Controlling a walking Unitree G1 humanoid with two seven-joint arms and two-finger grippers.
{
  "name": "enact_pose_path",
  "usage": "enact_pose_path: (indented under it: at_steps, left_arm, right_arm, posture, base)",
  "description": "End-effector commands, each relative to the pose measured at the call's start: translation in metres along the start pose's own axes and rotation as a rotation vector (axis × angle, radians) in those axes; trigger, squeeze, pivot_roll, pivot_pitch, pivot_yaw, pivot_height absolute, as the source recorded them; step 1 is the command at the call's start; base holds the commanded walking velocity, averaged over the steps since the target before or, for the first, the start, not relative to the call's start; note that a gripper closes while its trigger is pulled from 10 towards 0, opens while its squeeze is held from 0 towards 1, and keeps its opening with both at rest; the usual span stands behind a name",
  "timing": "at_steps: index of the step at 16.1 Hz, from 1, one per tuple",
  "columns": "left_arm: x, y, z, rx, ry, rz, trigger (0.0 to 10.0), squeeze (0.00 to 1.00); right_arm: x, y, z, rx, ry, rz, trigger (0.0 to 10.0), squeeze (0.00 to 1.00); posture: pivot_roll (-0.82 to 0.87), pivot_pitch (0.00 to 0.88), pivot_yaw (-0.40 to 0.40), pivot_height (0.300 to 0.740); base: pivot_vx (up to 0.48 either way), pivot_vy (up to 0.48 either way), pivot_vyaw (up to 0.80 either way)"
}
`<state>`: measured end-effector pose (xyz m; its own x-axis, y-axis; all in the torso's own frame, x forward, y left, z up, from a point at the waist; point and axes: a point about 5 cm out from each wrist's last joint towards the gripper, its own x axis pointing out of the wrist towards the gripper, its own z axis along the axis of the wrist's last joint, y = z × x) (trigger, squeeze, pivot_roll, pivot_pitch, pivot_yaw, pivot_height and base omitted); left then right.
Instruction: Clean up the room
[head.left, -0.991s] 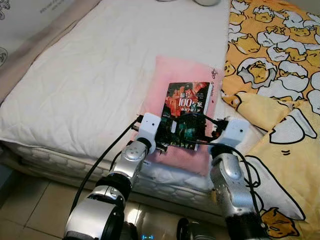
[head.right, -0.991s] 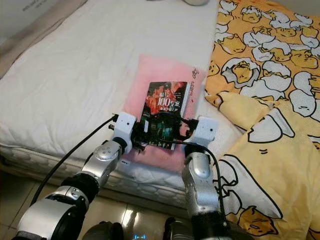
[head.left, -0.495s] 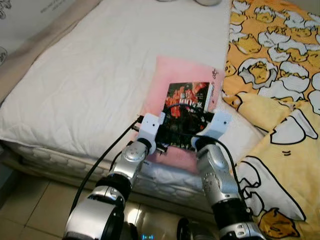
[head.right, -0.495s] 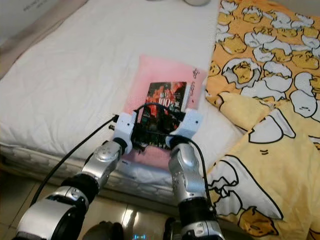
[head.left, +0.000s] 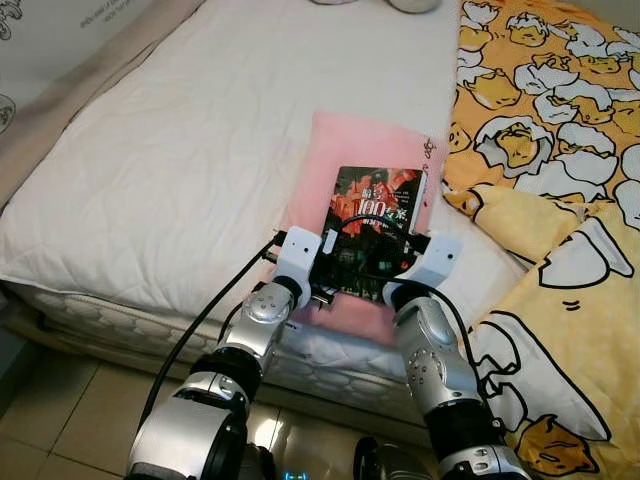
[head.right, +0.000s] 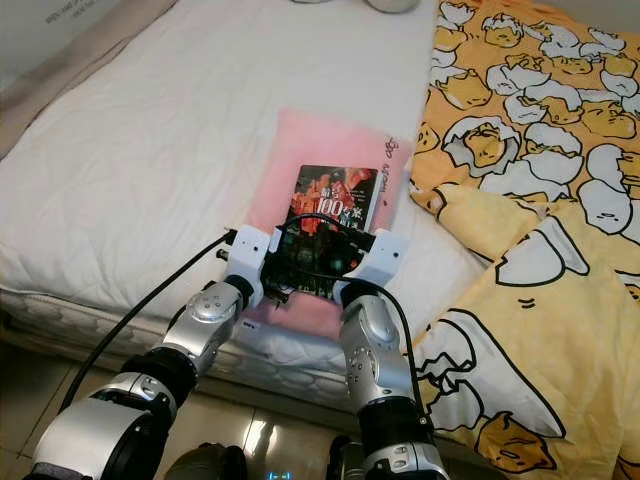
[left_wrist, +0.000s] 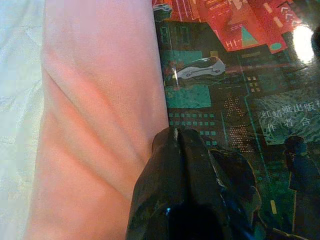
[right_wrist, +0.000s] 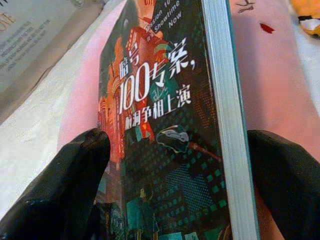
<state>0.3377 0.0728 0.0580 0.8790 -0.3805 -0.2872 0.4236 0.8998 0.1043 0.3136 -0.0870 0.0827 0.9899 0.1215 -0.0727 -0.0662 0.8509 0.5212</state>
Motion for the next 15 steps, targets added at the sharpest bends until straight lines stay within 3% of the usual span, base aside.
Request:
enact_pose_path:
  at_steps: [1, 7, 8, 15]
  left_arm:
    - [-0.011, -0.015, -0.041, -0.008, 0.183, -0.056, 0.0, 0.00]
    - [-0.010, -0.015, -0.040, -0.010, 0.183, -0.055, 0.0, 0.00]
    - [-0.010, -0.015, -0.040, -0.011, 0.182, -0.055, 0.0, 0.00]
    - [-0.009, -0.017, -0.037, -0.010, 0.176, -0.061, 0.0, 0.00]
  right_arm:
    - [0.001, 0.024, -0.014, 0.085, 0.045, 0.043, 10.0, 0.00]
    - [0.002, 0.031, -0.026, 0.192, 0.135, 0.072, 10.0, 0.00]
    - [0.003, 0.032, -0.025, 0.166, 0.132, 0.087, 0.0, 0.00]
    - [0.004, 0.029, -0.026, 0.113, 0.148, 0.087, 0.0, 0.00]
  posture:
    - [0.06, 0.160, -0.034, 0.740]
    - [0.05, 0.163, -0.032, 0.740]
    - [0.05, 0.163, -0.032, 0.740]
    - [0.05, 0.161, -0.026, 0.740]
  base:
    - [0.000, 0.000, 0.00]
    - [0.000, 0.000, 0.00]
    - [0.000, 0.000, 0.00]
    - [0.000, 0.000, 0.00]
